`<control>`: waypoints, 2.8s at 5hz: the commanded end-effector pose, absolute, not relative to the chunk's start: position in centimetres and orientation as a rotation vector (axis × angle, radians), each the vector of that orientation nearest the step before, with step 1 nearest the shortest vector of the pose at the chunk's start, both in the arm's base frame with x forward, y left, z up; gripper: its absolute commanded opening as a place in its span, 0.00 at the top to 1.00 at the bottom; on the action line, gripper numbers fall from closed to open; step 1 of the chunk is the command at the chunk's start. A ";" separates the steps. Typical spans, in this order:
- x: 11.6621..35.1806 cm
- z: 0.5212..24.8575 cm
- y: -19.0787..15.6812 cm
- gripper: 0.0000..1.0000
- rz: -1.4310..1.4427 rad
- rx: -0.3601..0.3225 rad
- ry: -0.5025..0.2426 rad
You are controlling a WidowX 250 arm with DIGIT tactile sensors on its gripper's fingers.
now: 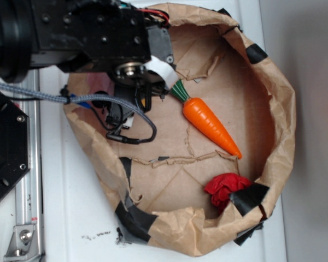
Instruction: Grab the yellow duck.
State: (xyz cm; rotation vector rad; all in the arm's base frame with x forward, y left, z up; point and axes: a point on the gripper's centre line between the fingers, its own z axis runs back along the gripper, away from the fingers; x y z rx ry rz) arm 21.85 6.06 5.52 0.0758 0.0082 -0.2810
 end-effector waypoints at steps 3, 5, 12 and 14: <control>24.3 7.0 9.4 0.00 -0.215 0.098 -0.092; 24.3 6.3 8.9 0.00 -0.221 0.127 -0.082; 23.1 2.2 7.9 0.00 -0.261 0.184 -0.030; 20.8 0.0 7.7 0.00 -0.273 0.161 0.050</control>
